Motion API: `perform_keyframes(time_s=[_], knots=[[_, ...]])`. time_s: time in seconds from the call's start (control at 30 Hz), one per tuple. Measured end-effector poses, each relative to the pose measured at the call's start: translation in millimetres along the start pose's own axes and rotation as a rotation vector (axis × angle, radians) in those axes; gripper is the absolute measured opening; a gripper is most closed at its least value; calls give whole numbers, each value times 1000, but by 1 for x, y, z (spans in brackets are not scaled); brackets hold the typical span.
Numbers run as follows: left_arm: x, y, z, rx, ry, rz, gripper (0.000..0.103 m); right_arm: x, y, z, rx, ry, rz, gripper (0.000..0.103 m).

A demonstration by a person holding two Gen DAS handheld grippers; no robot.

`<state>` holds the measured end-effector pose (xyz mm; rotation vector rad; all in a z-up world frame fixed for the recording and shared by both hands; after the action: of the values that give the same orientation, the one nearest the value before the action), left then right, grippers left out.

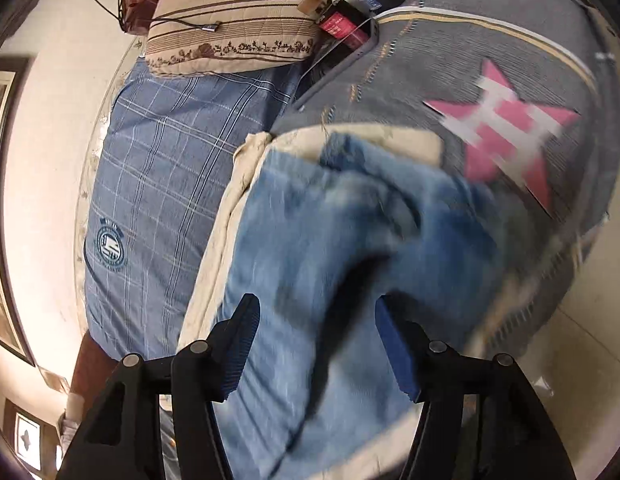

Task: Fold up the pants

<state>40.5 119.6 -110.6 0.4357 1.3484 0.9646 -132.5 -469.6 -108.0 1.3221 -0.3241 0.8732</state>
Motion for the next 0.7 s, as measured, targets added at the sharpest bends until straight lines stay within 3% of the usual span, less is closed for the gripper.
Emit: perform_keyframes(time_s=[0.03, 0.07, 0.13, 0.23, 0.4, 0.47, 0.57, 0.63, 0.7], knots=[[1, 3, 0, 2, 17, 10, 38, 5, -1, 7, -6, 8, 7, 23], [-4, 2, 2, 2, 26, 6, 37, 15, 5, 14, -24, 32, 15, 5], [-9, 8, -1, -1, 14, -5, 33, 35, 30, 24, -97, 101, 62, 3], [-13, 8, -6, 13, -35, 31, 32, 39, 64, 22, -189, 213, 22, 3], [-18, -6, -12, 42, -97, 112, 32, -52, 24, -1, -39, 85, -221, 4], [-23, -3, -14, 47, -146, 136, 33, -62, 28, -8, -63, 38, -192, 2], [-24, 12, -20, 74, -196, 96, 33, -53, 46, -4, -109, 50, -240, 11], [-24, 31, -21, 78, -232, 19, 34, -45, 62, 3, -173, 54, -284, 30], [-22, 54, -14, 41, -241, -28, 34, -32, 84, 9, -255, 89, -283, 38]])
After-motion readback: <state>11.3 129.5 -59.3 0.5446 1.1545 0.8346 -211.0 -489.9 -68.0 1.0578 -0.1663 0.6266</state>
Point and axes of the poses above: each gripper's, at about its wrist camera, not at the fingertips, and y roughly against the way its jaws point, x to its left, z to its top, the point moved 5 cm from there along -y, roughly the way its jaws point, and after that the axes turned 6 degrees about -z, right-handed, at the moved point
